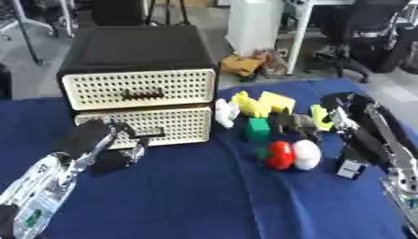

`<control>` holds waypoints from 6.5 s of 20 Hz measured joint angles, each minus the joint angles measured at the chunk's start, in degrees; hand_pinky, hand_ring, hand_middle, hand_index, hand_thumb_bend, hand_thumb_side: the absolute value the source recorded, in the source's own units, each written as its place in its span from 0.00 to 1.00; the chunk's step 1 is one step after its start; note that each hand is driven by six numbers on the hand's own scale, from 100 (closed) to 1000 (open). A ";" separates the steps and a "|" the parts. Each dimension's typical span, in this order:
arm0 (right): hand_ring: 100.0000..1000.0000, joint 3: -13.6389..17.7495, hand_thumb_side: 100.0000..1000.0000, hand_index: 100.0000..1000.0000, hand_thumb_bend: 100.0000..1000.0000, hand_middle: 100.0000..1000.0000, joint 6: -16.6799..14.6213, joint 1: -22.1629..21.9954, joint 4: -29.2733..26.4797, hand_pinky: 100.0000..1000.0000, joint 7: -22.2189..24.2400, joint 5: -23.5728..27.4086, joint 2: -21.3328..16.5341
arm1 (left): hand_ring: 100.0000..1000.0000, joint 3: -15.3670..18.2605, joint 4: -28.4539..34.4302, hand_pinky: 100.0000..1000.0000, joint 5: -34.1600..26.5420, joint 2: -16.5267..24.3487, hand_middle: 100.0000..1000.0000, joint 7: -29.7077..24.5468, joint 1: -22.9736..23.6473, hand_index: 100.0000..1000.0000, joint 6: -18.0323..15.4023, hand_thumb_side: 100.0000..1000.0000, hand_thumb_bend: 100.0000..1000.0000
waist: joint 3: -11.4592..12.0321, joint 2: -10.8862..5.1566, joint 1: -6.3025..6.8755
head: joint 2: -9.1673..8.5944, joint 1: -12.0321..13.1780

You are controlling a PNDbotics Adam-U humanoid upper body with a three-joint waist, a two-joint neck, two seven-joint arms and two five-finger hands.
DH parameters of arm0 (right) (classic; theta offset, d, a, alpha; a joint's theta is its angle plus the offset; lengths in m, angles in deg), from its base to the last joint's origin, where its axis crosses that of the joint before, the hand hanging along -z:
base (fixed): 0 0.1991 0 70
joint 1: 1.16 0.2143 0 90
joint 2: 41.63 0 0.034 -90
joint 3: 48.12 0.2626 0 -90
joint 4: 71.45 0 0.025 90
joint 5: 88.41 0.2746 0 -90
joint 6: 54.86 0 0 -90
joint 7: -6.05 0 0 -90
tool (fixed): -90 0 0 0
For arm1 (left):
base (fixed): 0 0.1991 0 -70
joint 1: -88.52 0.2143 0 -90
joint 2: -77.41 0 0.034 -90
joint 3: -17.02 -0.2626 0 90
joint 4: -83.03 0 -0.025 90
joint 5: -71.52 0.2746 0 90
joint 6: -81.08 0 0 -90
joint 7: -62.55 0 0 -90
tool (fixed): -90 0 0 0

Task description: Pick up objects from table and place into drawer.

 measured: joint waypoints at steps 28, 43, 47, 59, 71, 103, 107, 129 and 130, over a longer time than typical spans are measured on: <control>0.50 -0.37 0.72 0.70 0.00 0.58 -0.07 0.74 -0.33 0.37 0.36 0.11 0.33 | 0.00 3.70 -15.97 0.00 12.20 -7.10 0.00 12.64 -5.17 0.74 -1.50 1.00 0.24 | -1.34 1.09 0.03 | -0.02 1.02; 0.50 -0.65 0.73 0.70 0.00 0.58 -0.10 0.92 -0.33 0.37 0.42 0.15 0.34 | 0.00 4.11 -19.61 0.00 17.37 -8.11 0.00 9.34 -5.67 0.73 -2.76 1.00 0.24 | -1.69 1.02 0.18 | -0.02 1.17; 0.50 -0.65 0.73 0.70 0.00 0.58 -0.10 0.92 -0.33 0.37 0.42 0.16 0.34 | 0.00 4.19 -19.82 0.00 17.54 -8.14 0.00 8.58 -5.69 0.70 -3.05 1.00 0.24 | -1.69 0.98 0.21 | -0.02 1.17; 0.50 -0.64 0.73 0.70 0.00 0.58 -0.11 0.91 -0.33 0.37 0.41 0.17 0.35 | 0.00 4.22 -17.01 0.00 15.69 -8.21 0.00 6.44 -4.14 0.51 -2.85 1.00 0.37 | -1.31 0.97 0.22 | -0.01 0.92; 0.50 -0.61 0.72 0.70 0.00 0.58 -0.16 0.85 -0.33 0.37 0.36 0.17 0.35 | 0.00 0.81 -6.70 0.00 9.37 -7.23 0.00 -1.08 0.26 0.56 -2.91 1.00 0.34 | -0.86 0.73 0.28 | -0.01 0.44; 0.50 -0.29 0.73 0.70 0.00 0.58 -0.22 0.38 -0.32 0.37 0.26 0.17 0.34 | 0.00 -3.71 16.36 0.00 -2.94 -0.89 0.00 -15.07 10.53 0.60 -2.00 1.00 0.28 | -0.02 -0.04 0.74 | 0.46 -0.28; 0.50 -0.29 0.73 0.70 0.00 0.58 -0.23 0.37 -0.32 0.37 0.26 0.17 0.34 | 0.00 -3.71 17.11 0.00 -3.37 -0.88 0.00 -15.46 10.57 0.69 -1.79 1.00 0.26 | 0.01 -0.04 0.74 | 0.47 -0.36; 0.50 -0.19 0.72 0.70 0.00 0.58 -0.19 0.35 -0.31 0.37 0.16 0.15 0.32 | 0.00 -1.04 25.19 0.00 -4.12 -0.48 0.00 -10.58 13.64 0.70 -0.71 1.00 0.15 | 0.59 -0.04 0.46 | 0.47 -0.81; 0.50 -0.10 0.72 0.70 0.00 0.58 -0.15 0.35 -0.31 0.37 0.12 0.14 0.32 | 0.00 -0.45 25.56 0.00 -4.68 -0.48 0.00 -9.80 13.85 0.69 -0.32 1.00 0.14 | 0.62 -0.04 0.44 | 0.47 -0.85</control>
